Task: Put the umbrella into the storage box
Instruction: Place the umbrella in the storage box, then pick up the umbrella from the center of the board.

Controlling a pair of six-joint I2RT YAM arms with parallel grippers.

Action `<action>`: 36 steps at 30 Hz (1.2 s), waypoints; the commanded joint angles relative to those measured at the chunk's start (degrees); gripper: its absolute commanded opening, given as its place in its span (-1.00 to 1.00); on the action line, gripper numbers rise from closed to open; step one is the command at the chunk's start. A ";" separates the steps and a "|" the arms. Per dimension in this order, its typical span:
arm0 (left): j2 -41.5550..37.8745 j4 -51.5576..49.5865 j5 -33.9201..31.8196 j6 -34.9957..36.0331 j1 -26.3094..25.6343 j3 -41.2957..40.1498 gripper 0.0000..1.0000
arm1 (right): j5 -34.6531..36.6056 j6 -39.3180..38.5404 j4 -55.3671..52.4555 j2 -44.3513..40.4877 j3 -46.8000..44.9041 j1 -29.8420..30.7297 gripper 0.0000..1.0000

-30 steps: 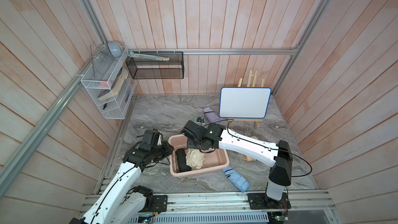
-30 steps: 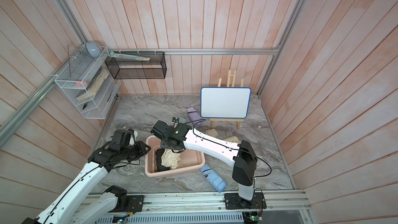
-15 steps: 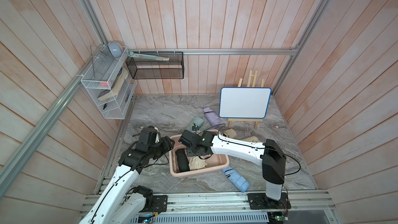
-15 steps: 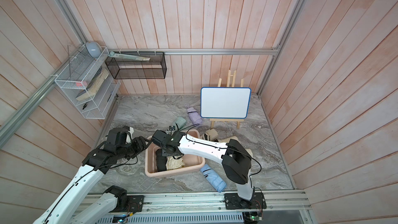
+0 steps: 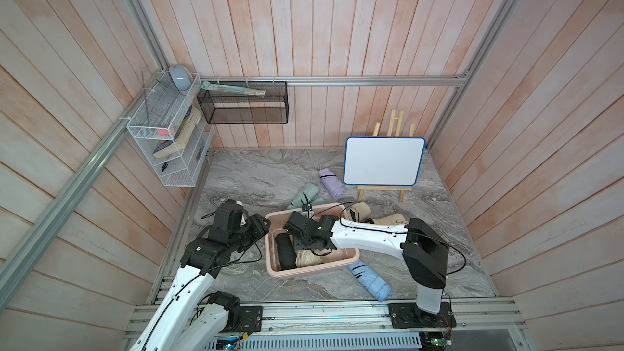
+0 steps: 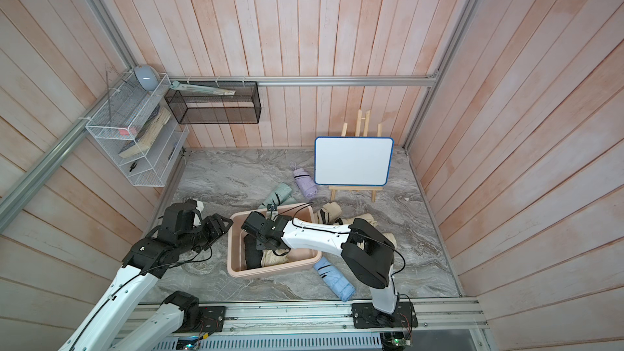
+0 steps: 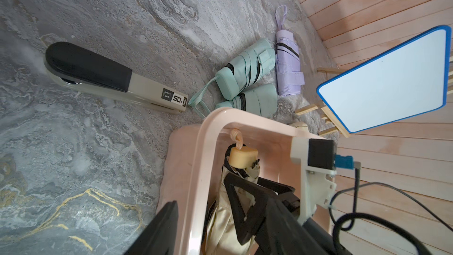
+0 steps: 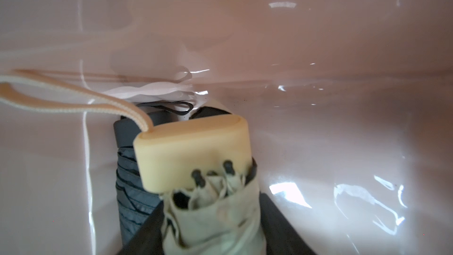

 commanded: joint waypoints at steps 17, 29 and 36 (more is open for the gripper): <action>1.80 -0.31 3.82 3.88 -0.19 2.32 0.34 | 0.33 -6.26 -8.07 -18.81 0.74 -0.33 0.59; 4.29 -6.54 -2.82 7.00 -0.28 4.60 0.37 | -2.18 -1.12 -27.96 -42.57 -11.94 -23.00 0.54; 5.72 1.11 -9.44 3.79 -0.23 7.58 0.37 | -10.53 -2.74 -19.96 -50.62 -27.00 -33.83 0.53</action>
